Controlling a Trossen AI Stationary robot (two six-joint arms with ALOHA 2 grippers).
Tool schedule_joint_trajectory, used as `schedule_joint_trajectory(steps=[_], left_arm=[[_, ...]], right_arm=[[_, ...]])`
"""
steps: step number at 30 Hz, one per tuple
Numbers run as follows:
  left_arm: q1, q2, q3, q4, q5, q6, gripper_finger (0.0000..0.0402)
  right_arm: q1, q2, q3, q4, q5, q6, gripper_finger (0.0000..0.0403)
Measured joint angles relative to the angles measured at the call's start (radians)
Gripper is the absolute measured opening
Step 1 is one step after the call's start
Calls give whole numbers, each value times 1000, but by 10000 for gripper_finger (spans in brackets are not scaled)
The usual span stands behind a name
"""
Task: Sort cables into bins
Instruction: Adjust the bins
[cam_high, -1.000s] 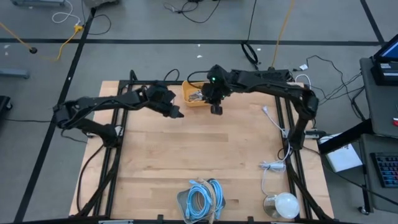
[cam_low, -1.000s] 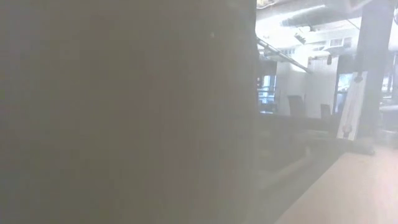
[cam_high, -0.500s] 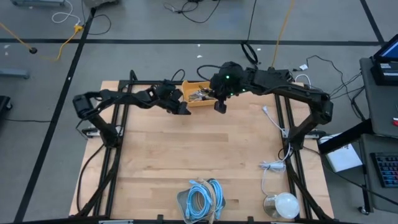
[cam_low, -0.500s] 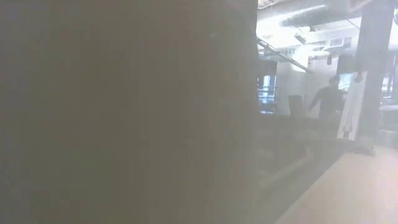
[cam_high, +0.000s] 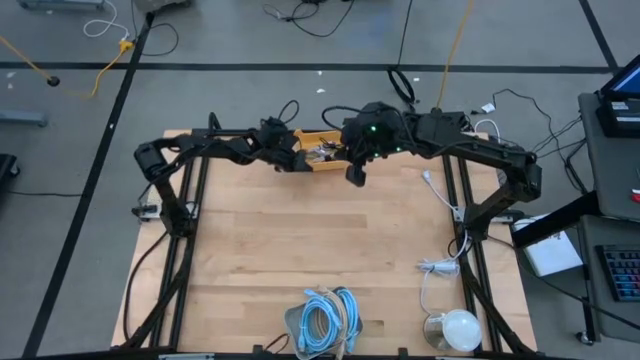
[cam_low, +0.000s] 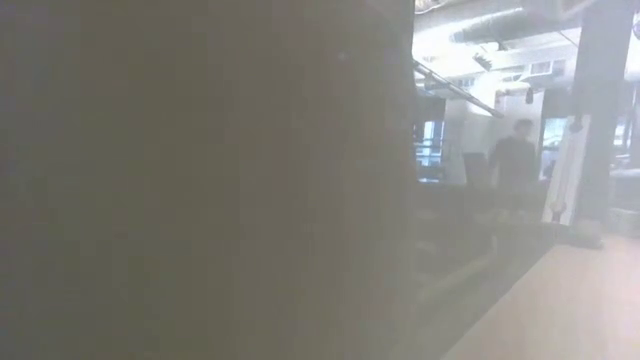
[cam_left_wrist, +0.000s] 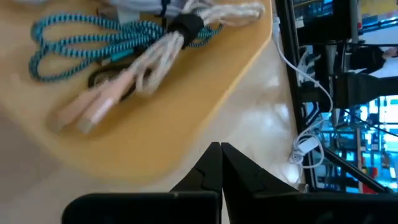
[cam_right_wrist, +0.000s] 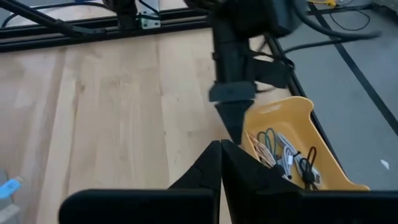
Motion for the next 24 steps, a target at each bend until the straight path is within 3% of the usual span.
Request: schedule_joint_trajectory(steps=[7,14,24], left_arm=[[-26,73,126,-175,14,102,0],[-50,79,171,-235,-106,156,0],[-22,79,179,-393,-199,277,0]], right_arm=[[21,0,0,-11,47,0,1],[34,0,0,-18,47,2,1],[40,0,0,-5,46,1,0]])
